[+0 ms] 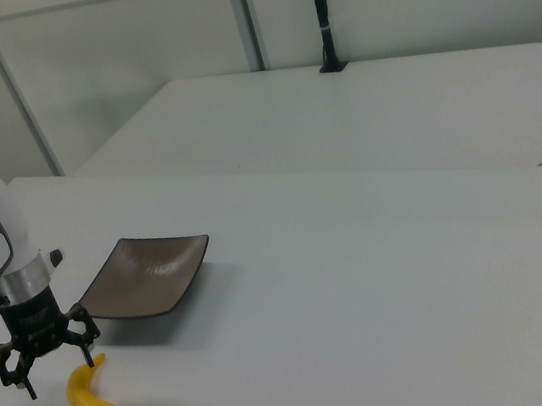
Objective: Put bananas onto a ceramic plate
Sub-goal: 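Close the gripper around the middle of the yellow banana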
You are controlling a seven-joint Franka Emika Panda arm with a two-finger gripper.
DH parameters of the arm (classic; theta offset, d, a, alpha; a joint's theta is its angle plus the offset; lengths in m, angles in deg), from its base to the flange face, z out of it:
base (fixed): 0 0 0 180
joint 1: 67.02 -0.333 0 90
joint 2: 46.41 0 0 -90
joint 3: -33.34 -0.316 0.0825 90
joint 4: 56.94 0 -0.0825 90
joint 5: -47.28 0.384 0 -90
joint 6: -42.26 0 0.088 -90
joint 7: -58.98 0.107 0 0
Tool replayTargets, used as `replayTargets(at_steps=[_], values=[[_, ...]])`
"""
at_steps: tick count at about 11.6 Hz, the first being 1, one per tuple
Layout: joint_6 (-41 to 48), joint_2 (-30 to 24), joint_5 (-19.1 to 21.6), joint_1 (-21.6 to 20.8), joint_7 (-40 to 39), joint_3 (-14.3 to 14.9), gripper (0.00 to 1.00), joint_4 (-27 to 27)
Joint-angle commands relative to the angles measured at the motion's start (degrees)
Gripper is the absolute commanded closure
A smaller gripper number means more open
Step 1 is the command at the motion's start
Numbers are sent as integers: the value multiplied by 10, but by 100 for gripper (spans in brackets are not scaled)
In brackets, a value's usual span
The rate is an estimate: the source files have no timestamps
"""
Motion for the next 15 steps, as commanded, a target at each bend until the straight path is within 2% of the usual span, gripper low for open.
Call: replayTargets(at_steps=[1,2,4,5,6,8,10,11,15], values=[[-59,35,1,4,-7,-4,2,16],[-69,39,1,4,-7,-4,6,21],[-70,43,1,3,-7,-4,27,22],[-71,44,1,4,-7,-4,31,22],[-71,44,0,4,-7,-4,39,22],[-72,51,0,4,-7,-4,42,22],[-72,52,0,4,-7,-4,57,22],[-72,52,0,5,-7,-4,60,22],[-72,52,0,5,-6,-4,95,22]])
